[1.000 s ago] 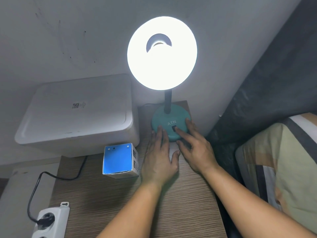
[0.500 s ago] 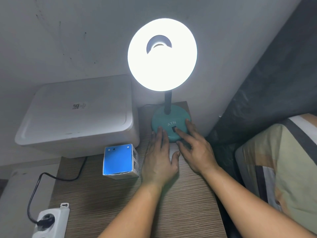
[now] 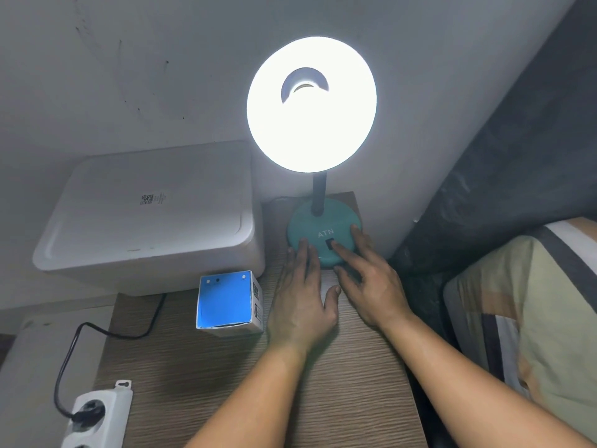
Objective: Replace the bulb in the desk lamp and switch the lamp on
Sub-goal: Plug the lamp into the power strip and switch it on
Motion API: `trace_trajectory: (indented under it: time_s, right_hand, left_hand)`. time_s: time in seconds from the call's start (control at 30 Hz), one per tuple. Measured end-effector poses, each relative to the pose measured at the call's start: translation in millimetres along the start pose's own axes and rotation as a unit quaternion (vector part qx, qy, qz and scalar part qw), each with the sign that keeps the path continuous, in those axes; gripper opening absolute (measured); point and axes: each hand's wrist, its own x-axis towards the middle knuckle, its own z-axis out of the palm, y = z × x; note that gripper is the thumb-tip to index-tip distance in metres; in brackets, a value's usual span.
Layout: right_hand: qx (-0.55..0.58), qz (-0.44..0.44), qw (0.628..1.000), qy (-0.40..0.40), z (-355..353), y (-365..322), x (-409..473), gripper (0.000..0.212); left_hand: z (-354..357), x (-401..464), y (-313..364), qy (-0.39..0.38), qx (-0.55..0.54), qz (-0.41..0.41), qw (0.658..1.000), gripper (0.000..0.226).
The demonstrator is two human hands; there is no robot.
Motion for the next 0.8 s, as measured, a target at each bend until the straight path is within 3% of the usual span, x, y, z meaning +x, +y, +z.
trace_trajectory:
  time_s: [0.8]
  right_hand:
    - [-0.026, -0.008, 0.999, -0.029, -6.7, -4.4, 9.8, 0.051]
  left_hand:
    - [-2.1, 0.3, -0.2, 0.002, 0.004, 0.000, 1.000, 0.080]
